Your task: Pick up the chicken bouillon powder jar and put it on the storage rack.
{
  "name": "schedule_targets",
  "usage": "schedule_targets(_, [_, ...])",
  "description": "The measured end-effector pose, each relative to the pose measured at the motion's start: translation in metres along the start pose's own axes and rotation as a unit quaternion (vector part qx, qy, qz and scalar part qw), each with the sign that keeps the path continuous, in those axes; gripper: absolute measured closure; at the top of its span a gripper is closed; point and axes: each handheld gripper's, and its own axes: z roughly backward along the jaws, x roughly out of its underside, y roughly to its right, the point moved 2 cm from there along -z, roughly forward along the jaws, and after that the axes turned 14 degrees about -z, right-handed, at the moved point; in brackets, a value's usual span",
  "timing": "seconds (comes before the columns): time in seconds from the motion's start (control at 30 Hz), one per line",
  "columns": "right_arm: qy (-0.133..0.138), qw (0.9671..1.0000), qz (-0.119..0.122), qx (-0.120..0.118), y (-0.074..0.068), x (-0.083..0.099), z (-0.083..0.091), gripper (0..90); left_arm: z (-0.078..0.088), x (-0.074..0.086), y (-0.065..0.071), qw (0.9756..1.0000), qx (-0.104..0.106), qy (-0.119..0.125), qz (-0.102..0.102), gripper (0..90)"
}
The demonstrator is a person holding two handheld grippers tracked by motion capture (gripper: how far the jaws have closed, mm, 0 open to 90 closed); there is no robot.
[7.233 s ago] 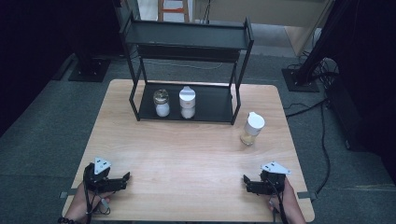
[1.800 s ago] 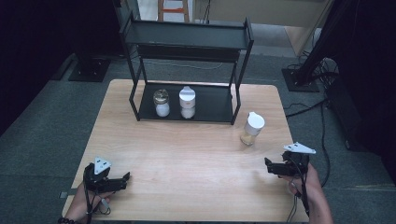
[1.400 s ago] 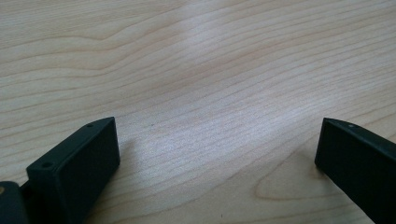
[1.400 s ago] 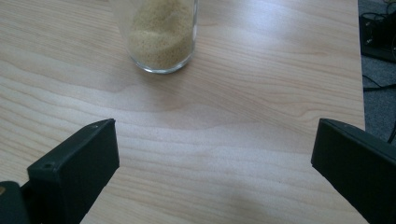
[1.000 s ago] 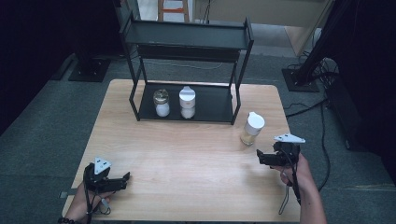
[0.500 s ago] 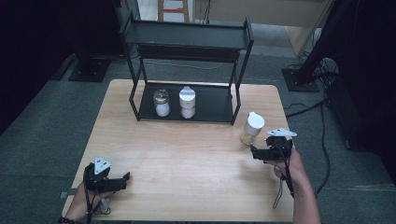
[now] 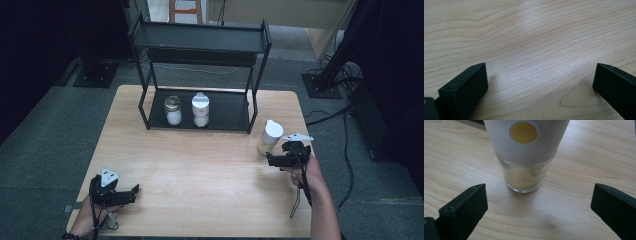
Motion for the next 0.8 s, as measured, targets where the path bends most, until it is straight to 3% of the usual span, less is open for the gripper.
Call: schedule_targets(0.8, [0.003, 1.0000, 0.007, 0.002, -0.009, -0.016, -0.009, 0.4, 0.000, 0.000, 0.000, 1.0000, 0.001, 0.000, -0.001, 0.0])
